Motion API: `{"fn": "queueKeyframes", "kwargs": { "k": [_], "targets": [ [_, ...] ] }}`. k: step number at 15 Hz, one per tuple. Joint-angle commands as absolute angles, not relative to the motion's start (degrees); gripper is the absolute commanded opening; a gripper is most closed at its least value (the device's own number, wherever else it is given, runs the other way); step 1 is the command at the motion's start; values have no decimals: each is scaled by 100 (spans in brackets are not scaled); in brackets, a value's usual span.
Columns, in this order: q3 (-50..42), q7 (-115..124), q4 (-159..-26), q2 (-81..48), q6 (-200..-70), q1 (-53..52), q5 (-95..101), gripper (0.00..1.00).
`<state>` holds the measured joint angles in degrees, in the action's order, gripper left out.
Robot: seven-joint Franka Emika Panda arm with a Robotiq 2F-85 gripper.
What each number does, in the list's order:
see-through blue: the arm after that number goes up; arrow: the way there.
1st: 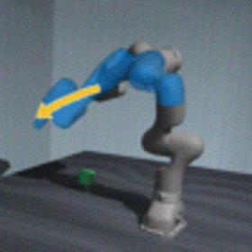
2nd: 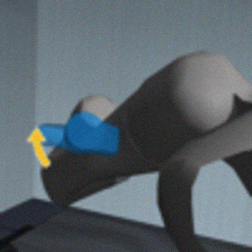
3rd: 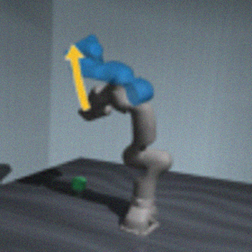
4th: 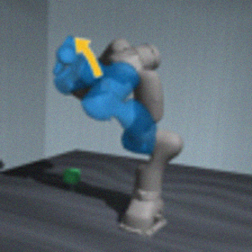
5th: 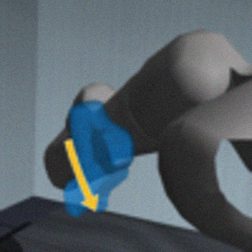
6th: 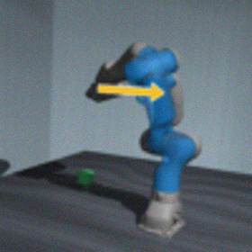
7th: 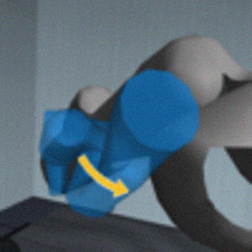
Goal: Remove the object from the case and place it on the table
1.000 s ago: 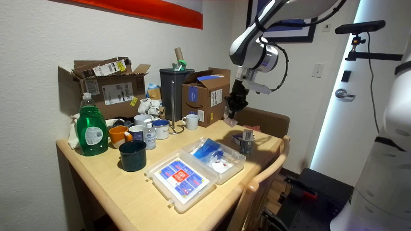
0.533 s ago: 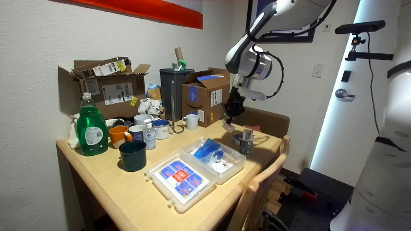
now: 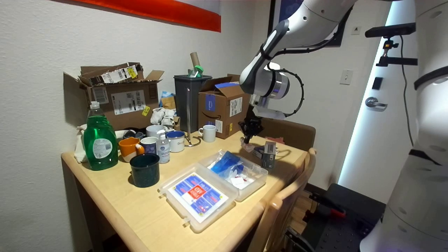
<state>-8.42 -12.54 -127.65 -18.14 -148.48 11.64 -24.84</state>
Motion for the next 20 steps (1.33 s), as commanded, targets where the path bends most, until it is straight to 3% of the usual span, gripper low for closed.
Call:
{"fn": "queueKeyframes", "kwargs": {
  "k": [1,18,20],
  "targets": [
    [-749,-889,-12595,-1972,-15085,1303,-2367,0],
    [-723,-152,-11915,-2935,-14996,1379,-1875,1],
    [-724,-126,-11878,-2977,-14962,1381,-1875,28]
  ]
}}
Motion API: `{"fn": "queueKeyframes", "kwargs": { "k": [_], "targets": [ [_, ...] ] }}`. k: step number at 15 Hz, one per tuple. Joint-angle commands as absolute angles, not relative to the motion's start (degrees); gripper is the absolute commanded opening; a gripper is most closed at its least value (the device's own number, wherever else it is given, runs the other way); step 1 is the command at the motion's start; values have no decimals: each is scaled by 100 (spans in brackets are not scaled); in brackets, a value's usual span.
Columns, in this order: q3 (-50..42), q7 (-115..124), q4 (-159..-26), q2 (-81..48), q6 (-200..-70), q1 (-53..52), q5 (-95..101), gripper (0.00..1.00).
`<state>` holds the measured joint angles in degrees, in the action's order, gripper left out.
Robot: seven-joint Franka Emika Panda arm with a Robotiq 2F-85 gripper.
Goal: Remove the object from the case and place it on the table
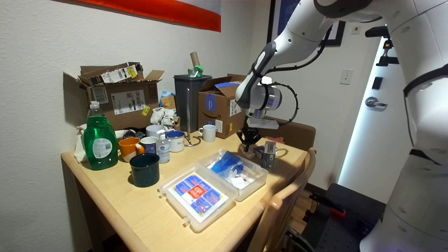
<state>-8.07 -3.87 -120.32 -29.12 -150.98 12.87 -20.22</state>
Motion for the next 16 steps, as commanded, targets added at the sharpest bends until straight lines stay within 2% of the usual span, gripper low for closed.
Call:
{"fn": "queueKeyframes", "kwargs": {
  "k": [1,10,16],
  "targets": [
    [-722,-123,-11871,-2990,-14951,1383,-1875,33],
    [-819,-40,-12288,-2142,-14880,1224,-1521,99],
    [-835,52,-12750,-1279,-14563,1062,-1366,100]
  ]
}}
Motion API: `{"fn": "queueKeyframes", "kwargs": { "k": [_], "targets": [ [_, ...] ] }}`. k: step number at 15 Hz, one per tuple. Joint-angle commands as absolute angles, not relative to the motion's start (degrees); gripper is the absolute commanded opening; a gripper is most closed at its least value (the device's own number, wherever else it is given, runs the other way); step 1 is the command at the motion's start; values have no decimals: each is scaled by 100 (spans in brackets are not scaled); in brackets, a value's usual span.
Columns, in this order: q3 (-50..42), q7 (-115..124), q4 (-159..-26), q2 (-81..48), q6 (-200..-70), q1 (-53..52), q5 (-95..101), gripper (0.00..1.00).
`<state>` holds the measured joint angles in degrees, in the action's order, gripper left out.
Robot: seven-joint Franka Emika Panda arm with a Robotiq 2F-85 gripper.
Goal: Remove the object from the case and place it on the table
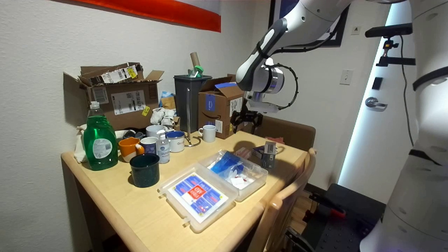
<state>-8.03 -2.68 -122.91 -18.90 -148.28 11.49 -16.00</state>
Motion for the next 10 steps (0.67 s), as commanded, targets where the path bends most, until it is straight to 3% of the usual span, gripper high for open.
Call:
{"fn": "queueKeyframes", "kwargs": {
  "k": [1,6,7,10],
  "targets": [
    [-850,137,-12816,-1159,-14464,1031,-1342,100],
    [-796,354,-13385,-368,-14340,916,-1236,100],
    [-807,247,-12965,-877,-14332,979,-1331,100],
    [-805,246,-13015,-805,-14332,965,-1331,100]
  ]
}}
